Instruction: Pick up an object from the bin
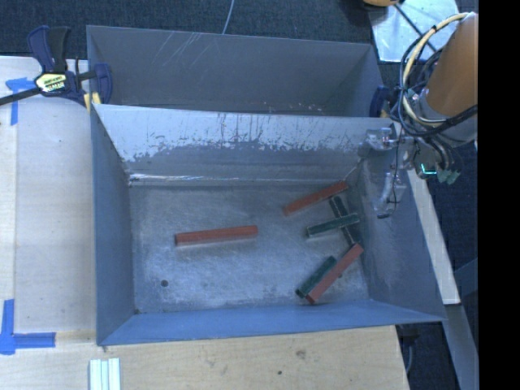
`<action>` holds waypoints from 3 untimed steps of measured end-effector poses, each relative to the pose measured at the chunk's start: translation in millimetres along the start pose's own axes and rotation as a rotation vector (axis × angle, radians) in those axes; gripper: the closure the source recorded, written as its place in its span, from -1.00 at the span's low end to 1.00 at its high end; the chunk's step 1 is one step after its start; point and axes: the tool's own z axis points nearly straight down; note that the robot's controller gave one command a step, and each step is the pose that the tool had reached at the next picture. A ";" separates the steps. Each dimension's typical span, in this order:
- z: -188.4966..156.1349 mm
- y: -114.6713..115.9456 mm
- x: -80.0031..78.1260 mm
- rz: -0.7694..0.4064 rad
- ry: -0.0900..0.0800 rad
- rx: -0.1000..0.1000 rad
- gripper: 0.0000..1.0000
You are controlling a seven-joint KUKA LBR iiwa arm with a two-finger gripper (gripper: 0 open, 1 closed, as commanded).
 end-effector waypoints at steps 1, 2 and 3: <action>-0.1 0.3 -0.1 -0.001 0.000 0.000 -1.00; 56.6 8.9 1.0 -0.016 -0.005 0.001 -1.00; 116.0 12.7 7.2 -0.076 0.005 -0.003 -1.00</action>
Offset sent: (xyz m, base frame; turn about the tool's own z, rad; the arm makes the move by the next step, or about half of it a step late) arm -0.0054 0.0243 -0.1427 -0.0401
